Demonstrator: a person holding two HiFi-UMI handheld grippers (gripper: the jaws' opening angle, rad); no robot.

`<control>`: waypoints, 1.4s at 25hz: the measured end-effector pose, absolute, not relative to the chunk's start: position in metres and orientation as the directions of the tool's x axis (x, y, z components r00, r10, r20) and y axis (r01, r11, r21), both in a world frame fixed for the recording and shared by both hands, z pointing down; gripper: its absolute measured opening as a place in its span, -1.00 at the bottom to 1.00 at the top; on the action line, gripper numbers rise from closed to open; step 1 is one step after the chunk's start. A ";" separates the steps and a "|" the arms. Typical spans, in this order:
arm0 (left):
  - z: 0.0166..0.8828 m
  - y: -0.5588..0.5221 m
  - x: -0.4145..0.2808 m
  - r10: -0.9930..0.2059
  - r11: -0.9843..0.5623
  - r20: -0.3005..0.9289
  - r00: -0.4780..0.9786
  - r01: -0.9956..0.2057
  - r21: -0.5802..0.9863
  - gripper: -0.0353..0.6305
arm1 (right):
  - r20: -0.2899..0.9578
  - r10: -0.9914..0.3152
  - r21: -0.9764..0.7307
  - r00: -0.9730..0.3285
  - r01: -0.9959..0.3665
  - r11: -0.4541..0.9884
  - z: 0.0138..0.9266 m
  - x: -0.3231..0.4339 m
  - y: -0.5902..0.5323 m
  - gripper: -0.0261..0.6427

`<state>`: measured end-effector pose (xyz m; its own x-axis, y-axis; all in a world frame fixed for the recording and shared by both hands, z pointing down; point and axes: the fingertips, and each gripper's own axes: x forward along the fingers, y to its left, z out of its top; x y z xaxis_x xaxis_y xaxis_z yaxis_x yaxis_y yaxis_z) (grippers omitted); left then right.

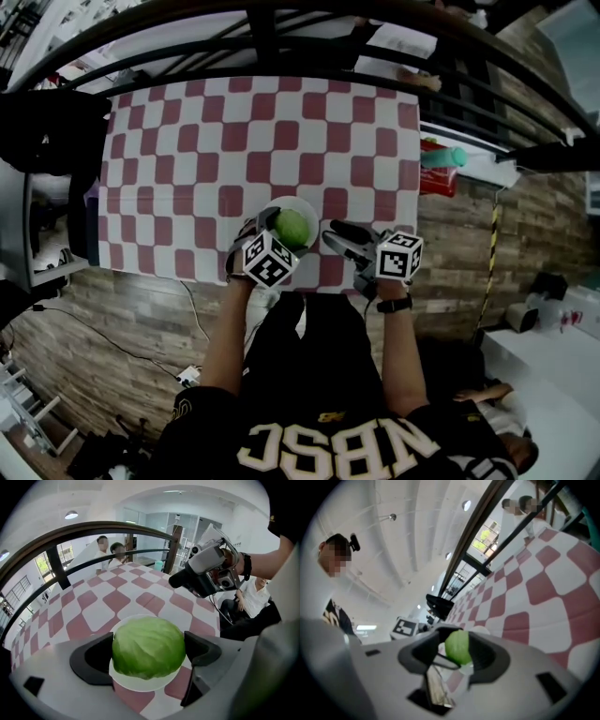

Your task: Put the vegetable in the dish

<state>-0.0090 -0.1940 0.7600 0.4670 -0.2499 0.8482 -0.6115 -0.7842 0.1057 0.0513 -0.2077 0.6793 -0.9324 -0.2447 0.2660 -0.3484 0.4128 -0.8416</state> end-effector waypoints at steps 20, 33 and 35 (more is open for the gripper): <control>0.684 -0.224 -0.031 -0.544 -0.633 0.674 0.500 -0.771 0.061 0.56 | 0.330 -0.411 -0.601 -0.850 -0.525 0.603 0.607 0.027 -0.220 -0.35; 0.466 -0.248 -0.069 -0.857 -0.463 0.222 0.464 -0.884 0.061 -0.29 | 0.153 -0.707 -0.126 -0.690 -0.723 0.679 0.443 0.001 -0.231 -0.79; 0.445 -0.240 -0.070 -0.876 -0.452 0.167 0.453 -0.891 0.048 -0.50 | 0.123 -0.724 -0.107 -0.679 -0.734 0.670 0.429 0.001 -0.225 -0.85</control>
<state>-0.0700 -0.2398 0.4448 0.4530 -0.8758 0.1667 -0.8909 -0.4516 0.0481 0.0009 -0.2246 0.4292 -0.6790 -0.7237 0.1233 -0.7342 0.6705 -0.1072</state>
